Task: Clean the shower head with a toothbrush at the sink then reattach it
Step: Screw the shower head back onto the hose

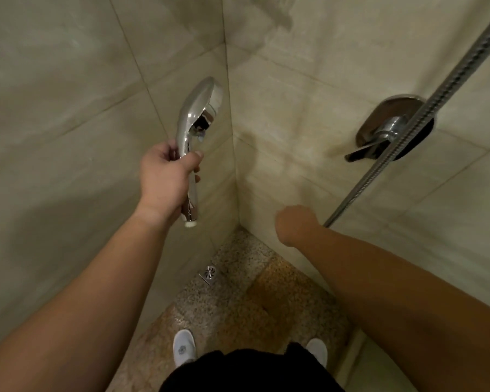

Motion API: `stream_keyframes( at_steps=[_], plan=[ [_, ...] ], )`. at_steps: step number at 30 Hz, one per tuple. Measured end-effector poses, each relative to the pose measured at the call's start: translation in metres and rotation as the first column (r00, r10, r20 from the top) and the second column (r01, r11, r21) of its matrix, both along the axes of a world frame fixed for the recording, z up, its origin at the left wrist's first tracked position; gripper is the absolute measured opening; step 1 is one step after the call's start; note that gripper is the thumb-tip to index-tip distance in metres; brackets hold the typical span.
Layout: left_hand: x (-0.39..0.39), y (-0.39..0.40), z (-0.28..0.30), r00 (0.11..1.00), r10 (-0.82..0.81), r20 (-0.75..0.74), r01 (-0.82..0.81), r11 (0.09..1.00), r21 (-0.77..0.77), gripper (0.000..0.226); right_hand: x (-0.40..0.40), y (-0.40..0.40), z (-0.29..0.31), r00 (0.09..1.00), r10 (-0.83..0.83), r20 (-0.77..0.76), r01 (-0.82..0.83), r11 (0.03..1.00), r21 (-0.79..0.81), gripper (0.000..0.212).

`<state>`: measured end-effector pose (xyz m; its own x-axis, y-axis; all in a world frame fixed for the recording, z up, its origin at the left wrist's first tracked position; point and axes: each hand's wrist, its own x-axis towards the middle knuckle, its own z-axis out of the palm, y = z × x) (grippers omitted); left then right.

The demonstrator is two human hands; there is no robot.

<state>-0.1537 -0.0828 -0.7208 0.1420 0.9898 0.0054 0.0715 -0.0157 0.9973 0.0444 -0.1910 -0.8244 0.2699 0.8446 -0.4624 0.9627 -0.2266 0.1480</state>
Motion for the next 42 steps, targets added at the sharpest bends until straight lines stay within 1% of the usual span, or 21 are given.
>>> stream_keyframes(
  at_steps=[3, 5, 7, 9, 11, 16, 18, 20, 23, 24, 26, 28, 31, 32, 33, 35, 37, 39, 42],
  plan=[
    [-0.002, 0.011, -0.004, 1.0, 0.003, 0.013, -0.002, 0.999, -0.046, 0.01, 0.005, -0.007, -0.027, 0.995, -0.036, 0.098, 0.048, 0.992, -0.118, 0.021],
    [-0.002, 0.015, -0.007, 1.0, 0.017, 0.024, -0.015, 0.998, -0.064, 0.01, 0.005, -0.011, -0.036, 0.987, -0.009, 0.159, 0.037, 0.984, -0.172, 0.015],
    [0.0, 0.018, -0.009, 0.999, 0.023, 0.032, -0.021, 0.997, -0.074, 0.01, 0.005, -0.013, -0.04, 0.98, 0.009, 0.201, 0.039, 0.972, -0.232, 0.022],
    [0.002, 0.018, -0.012, 0.999, 0.027, 0.043, -0.024, 0.996, -0.084, 0.011, 0.006, -0.017, -0.047, 0.98, 0.011, 0.198, 0.047, 0.958, -0.283, 0.027],
    [0.003, 0.018, -0.014, 0.998, 0.039, 0.049, -0.034, 0.995, -0.095, 0.011, 0.008, -0.019, -0.051, 0.981, 0.019, 0.191, 0.039, 0.955, -0.293, 0.028],
    [0.006, 0.013, -0.02, 0.997, 0.053, 0.048, -0.047, 0.992, -0.118, 0.011, 0.014, -0.023, -0.046, 0.99, 0.008, 0.14, 0.027, 0.97, -0.242, 0.028],
    [0.005, 0.013, -0.019, 0.996, 0.059, 0.06, -0.052, 0.991, -0.122, 0.012, 0.011, -0.018, -0.037, 0.994, -0.012, 0.112, 0.032, 0.983, -0.179, 0.029],
    [0.005, 0.013, -0.015, 0.995, 0.06, 0.081, -0.05, 0.991, -0.126, 0.012, 0.008, -0.011, -0.025, 0.997, -0.059, 0.056, 0.062, 0.996, -0.065, 0.029],
    [0.006, 0.013, -0.007, 0.99, 0.06, 0.131, -0.041, 0.989, -0.145, 0.013, 0.006, -0.004, -0.009, 0.979, -0.168, -0.115, 0.184, 0.973, 0.138, 0.023],
    [0.006, 0.013, -0.004, 0.985, 0.064, 0.158, -0.038, 0.987, -0.158, 0.014, 0.006, -0.002, -0.003, 0.966, -0.193, -0.17, 0.23, 0.944, 0.237, 0.021],
    [0.007, 0.011, 0.004, 0.976, 0.071, 0.208, -0.033, 0.983, -0.181, 0.016, 0.004, 0.002, 0.008, 0.93, -0.24, -0.277, 0.34, 0.848, 0.406, 0.027],
    [0.009, 0.01, 0.014, 0.963, 0.08, 0.258, -0.028, 0.98, -0.199, 0.018, -0.003, 0.006, 0.025, 0.873, -0.263, -0.41, 0.454, 0.744, 0.49, 0.026],
    [0.011, 0.007, 0.031, 0.922, 0.102, 0.374, 0.001, 0.964, -0.265, 0.016, -0.016, 0.003, 0.057, 0.823, -0.193, -0.534, 0.523, 0.625, 0.58, 0.021],
    [0.012, 0.006, 0.037, 0.903, 0.113, 0.414, 0.02, 0.952, -0.305, 0.014, -0.021, -0.001, 0.069, 0.808, -0.149, -0.569, 0.53, 0.605, 0.594, 0.024],
    [0.012, 0.003, 0.043, 0.888, 0.125, 0.442, 0.043, 0.936, -0.35, 0.018, -0.027, -0.006, 0.079, 0.793, -0.1, -0.601, 0.532, 0.595, 0.603, 0.03],
    [0.013, -0.001, 0.052, 0.865, 0.142, 0.481, 0.094, 0.897, -0.433, 0.033, -0.037, -0.015, 0.096, 0.767, -0.02, -0.642, 0.524, 0.598, 0.607, 0.039],
    [0.016, -0.005, 0.06, 0.86, 0.148, 0.488, 0.129, 0.863, -0.489, 0.043, -0.045, -0.022, 0.108, 0.75, 0.022, -0.661, 0.523, 0.591, 0.614, 0.038],
    [0.019, -0.009, 0.067, 0.85, 0.16, 0.501, 0.156, 0.834, -0.53, 0.04, -0.05, -0.028, 0.117, 0.758, 0.066, -0.649, 0.506, 0.568, 0.649, 0.029],
    [0.02, -0.014, 0.078, 0.793, 0.184, 0.581, 0.223, 0.8, -0.558, 0.037, -0.054, -0.04, 0.127, 0.792, 0.116, -0.599, 0.459, 0.533, 0.711, 0.028]
  ],
)
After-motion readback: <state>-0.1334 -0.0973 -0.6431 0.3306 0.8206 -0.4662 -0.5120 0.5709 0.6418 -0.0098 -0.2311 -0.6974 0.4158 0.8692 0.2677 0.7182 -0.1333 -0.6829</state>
